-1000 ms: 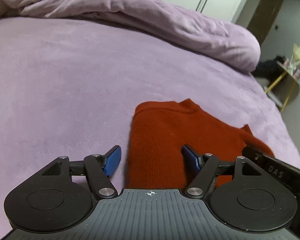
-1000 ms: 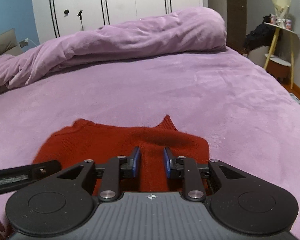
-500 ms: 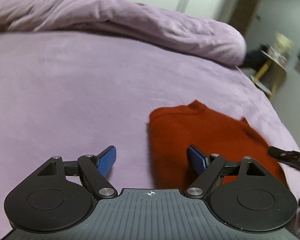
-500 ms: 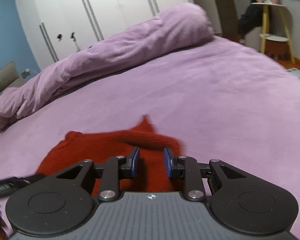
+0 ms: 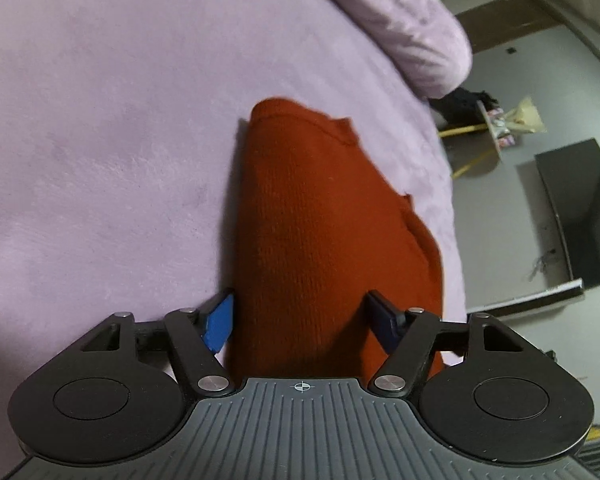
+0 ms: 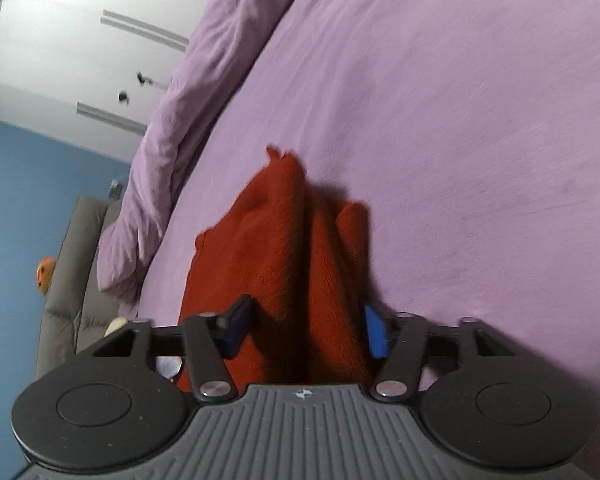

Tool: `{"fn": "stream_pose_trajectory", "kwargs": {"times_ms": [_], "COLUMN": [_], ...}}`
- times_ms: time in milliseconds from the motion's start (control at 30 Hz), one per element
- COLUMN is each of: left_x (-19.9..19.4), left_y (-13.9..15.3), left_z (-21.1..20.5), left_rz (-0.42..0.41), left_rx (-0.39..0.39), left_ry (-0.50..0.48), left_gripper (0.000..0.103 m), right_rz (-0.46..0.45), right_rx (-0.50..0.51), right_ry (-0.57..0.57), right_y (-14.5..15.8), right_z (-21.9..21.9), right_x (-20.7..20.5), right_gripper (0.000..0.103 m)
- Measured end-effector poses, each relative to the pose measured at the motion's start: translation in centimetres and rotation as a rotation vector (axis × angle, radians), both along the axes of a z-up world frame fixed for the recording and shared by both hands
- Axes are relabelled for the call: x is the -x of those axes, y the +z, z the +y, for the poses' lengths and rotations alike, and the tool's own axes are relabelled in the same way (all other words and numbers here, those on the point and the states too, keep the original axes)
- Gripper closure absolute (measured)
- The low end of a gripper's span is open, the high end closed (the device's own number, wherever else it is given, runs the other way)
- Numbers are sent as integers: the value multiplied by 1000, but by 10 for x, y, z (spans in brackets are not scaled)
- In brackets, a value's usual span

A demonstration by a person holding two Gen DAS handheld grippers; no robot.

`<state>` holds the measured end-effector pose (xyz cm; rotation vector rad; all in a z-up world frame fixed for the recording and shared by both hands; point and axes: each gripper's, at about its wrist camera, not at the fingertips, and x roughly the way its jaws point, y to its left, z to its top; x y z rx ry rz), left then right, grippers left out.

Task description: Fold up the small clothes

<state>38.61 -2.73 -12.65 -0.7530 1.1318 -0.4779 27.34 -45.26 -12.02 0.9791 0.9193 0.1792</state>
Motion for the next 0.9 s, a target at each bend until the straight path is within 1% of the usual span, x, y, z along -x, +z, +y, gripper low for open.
{"fn": "stream_pose_trajectory", "kwargs": {"times_ms": [67,100,133,233,333,433,533,633,700,733,767,800,833,867,900], "left_x": [-6,-7,-8,-1,10,26,47,73,90,99,110,119,135,153,170], "left_y": [-3,-4,-4,5,21,43,65,80,80,78,78,79,82,86,88], "left_z": [-1,0,1,5,12,26,53,86,104,113,121,127,133,139,144], "left_rz": [16,28,34,9,-13,-42,-25,-20,-23,-27,-35,-41,-66,-97,-125], "left_rx": [2,8,10,16,29,10,-38,-141,-247,-306,-361,-388,-384,-360,-342], "left_ry": [7,12,19,19,6,-21,-32,-46,-26,1,36,51,56,68,75], "left_gripper": [33,39,46,55,57,57,57,54,51,53,55,55,53,51,47], "right_rz": [1,-4,-8,-28,-71,-88,-71,-30,-4,7,15,12,2,-6,-20], "right_rx": [4,-6,-14,-4,-5,-48,-70,-124,-141,-149,-133,-86,-20,37,92], "right_ry": [15,9,0,-34,-31,-16,30,69,86,78,59,25,-7,-27,-51], "right_y": [-4,-5,-6,-1,14,29,40,37,29,24,20,20,24,31,40], "right_z": [5,6,7,14,22,36,66,103,129,140,150,158,164,168,170], "right_x": [-8,-9,-9,-5,2,7,15,32,45,52,59,68,77,86,99], "right_gripper": [57,65,70,76,77,77,77,77,77,77,75,70,63,60,56]}}
